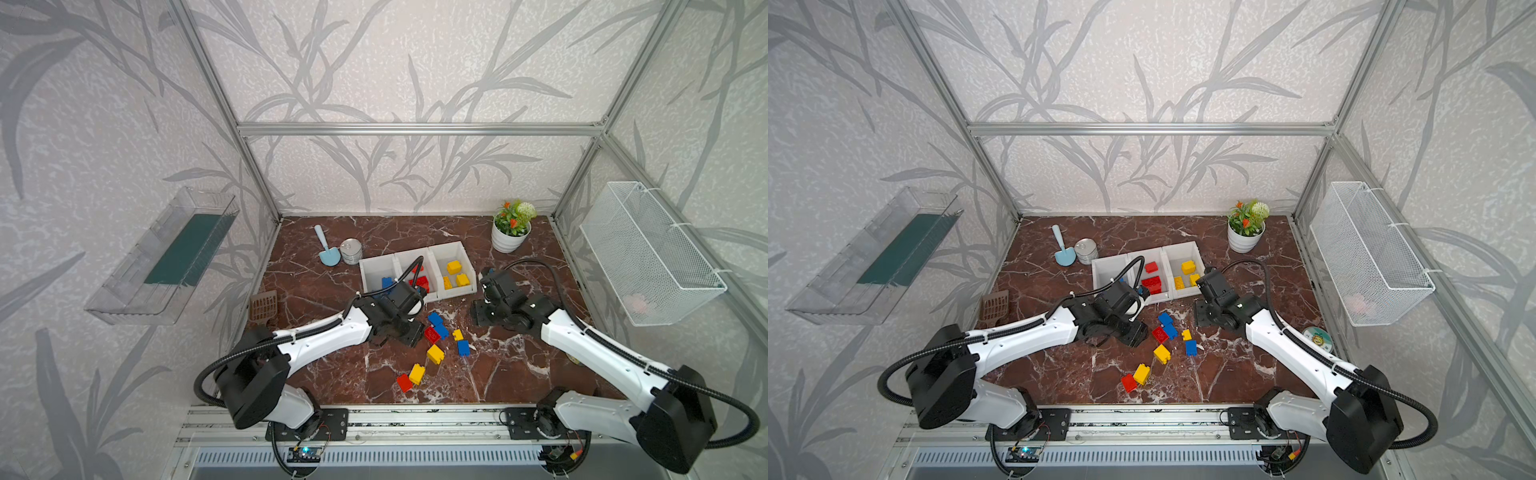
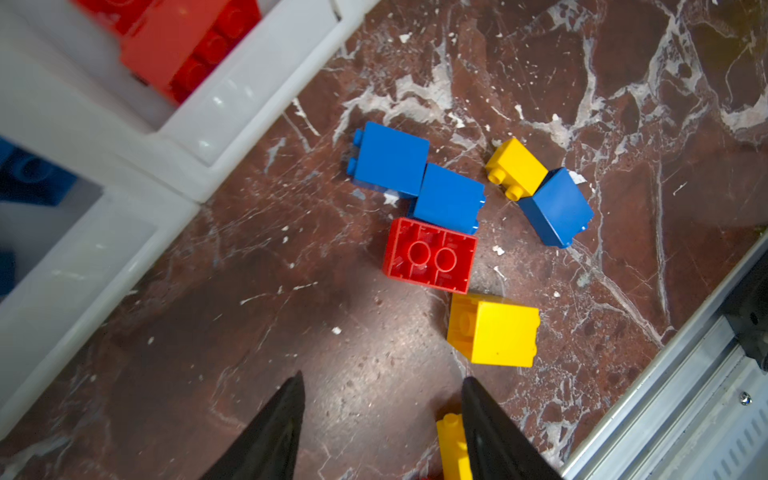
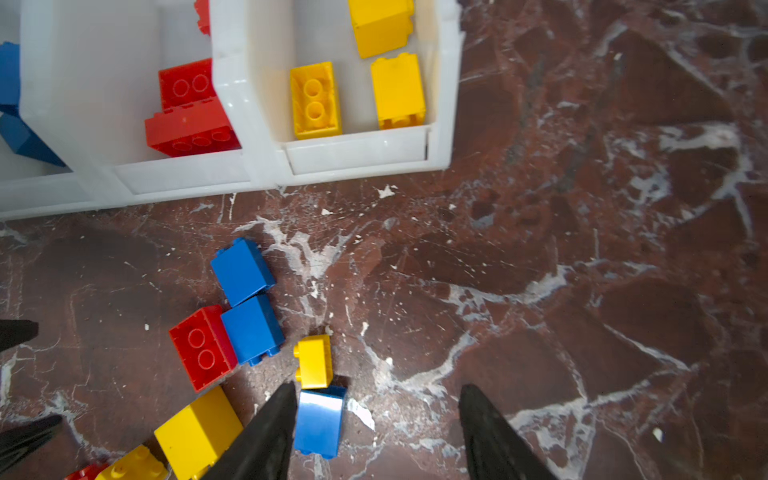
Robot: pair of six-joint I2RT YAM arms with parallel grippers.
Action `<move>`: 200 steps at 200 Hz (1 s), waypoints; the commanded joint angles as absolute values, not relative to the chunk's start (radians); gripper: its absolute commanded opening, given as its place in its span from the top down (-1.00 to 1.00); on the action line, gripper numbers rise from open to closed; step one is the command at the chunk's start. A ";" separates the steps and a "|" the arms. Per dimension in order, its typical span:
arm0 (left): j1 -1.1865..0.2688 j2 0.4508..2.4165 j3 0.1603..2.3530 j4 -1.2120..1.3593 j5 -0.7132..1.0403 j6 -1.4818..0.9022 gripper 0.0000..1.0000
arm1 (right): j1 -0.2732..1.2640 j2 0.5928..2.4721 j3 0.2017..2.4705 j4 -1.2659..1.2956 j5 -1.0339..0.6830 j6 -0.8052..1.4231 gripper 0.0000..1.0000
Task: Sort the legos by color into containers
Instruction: 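Lower the left gripper over the brick pile while the right gripper withdraws, then close the left gripper on a yellow brick and lift it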
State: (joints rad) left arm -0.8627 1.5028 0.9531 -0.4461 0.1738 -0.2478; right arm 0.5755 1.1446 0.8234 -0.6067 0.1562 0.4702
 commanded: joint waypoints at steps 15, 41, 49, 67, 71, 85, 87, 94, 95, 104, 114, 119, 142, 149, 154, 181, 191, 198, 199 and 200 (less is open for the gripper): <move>-0.935 1.627 1.070 -0.548 0.214 -0.213 -0.25 | 0.524 0.987 0.752 -0.651 0.212 0.525 -0.26; -0.974 1.687 1.112 -0.574 0.232 -0.204 -0.25 | 0.514 0.923 0.739 -0.715 0.248 0.526 -0.27; -0.982 1.696 1.119 -0.575 0.236 -0.204 -0.25 | 0.512 0.912 0.736 -0.726 0.250 0.525 -0.27; -0.999 1.722 1.140 -0.594 0.239 -0.201 -0.25 | 0.507 0.892 0.726 -0.737 0.248 0.525 -0.28; -1.002 1.729 1.145 -0.603 0.239 -0.200 -0.26 | 0.507 0.891 0.724 -0.738 0.247 0.526 -0.28; -1.012 1.751 1.161 -0.620 0.235 -0.198 -0.25 | 0.505 0.884 0.716 -0.737 0.245 0.531 -0.28; -1.012 1.754 1.163 -0.622 0.235 -0.198 -0.26 | 0.506 0.882 0.715 -0.738 0.244 0.532 -0.28; -1.015 1.764 1.171 -0.626 0.236 -0.197 -0.26 | 0.506 0.881 0.713 -0.738 0.242 0.534 -0.28; -1.015 1.765 1.171 -0.628 0.236 -0.198 -0.26 | 0.506 0.881 0.713 -0.737 0.242 0.534 -0.28; -1.016 1.776 1.180 -0.632 0.233 -0.198 -0.26 | 0.506 0.878 0.710 -0.736 0.239 0.537 -0.28; -1.017 1.791 1.192 -0.640 0.231 -0.197 -0.26 | 0.506 0.876 0.706 -0.735 0.236 0.538 -0.29; -1.017 1.799 1.198 -0.643 0.231 -0.195 -0.25 | 0.506 0.875 0.705 -0.735 0.235 0.538 -0.29; -1.018 1.830 1.223 -0.654 0.241 -0.193 -0.25 | 0.506 0.873 0.704 -0.738 0.235 0.538 -0.29; -1.018 1.837 1.227 -0.655 0.243 -0.192 -0.25 | 0.506 0.873 0.705 -0.742 0.236 0.537 -0.29; -1.019 1.840 1.230 -0.657 0.244 -0.193 -0.25 | 0.505 0.873 0.704 -0.744 0.237 0.537 -0.29; -1.018 1.859 1.242 -0.664 0.240 -0.190 -0.22 | 0.505 0.867 0.704 -0.749 0.244 0.535 -0.29; -1.019 1.866 1.247 -0.666 0.242 -0.185 -0.18 | 0.503 0.866 0.705 -0.751 0.245 0.534 -0.29; -1.018 1.869 1.249 -0.666 0.242 -0.184 -0.16 | 0.502 0.865 0.705 -0.753 0.245 0.532 -0.28; -1.017 1.869 1.250 -0.666 0.243 -0.184 -0.15 | 0.502 0.865 0.705 -0.753 0.245 0.532 -0.28; -1.018 1.870 1.251 -0.667 0.244 -0.184 -0.15 | 0.502 0.865 0.705 -0.754 0.245 0.532 -0.28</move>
State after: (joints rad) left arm -1.0149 1.8526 1.2171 -0.6296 0.2371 -0.2108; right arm 0.5083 0.8818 0.7143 -0.7311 0.2276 0.5278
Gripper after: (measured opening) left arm 0.590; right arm 0.643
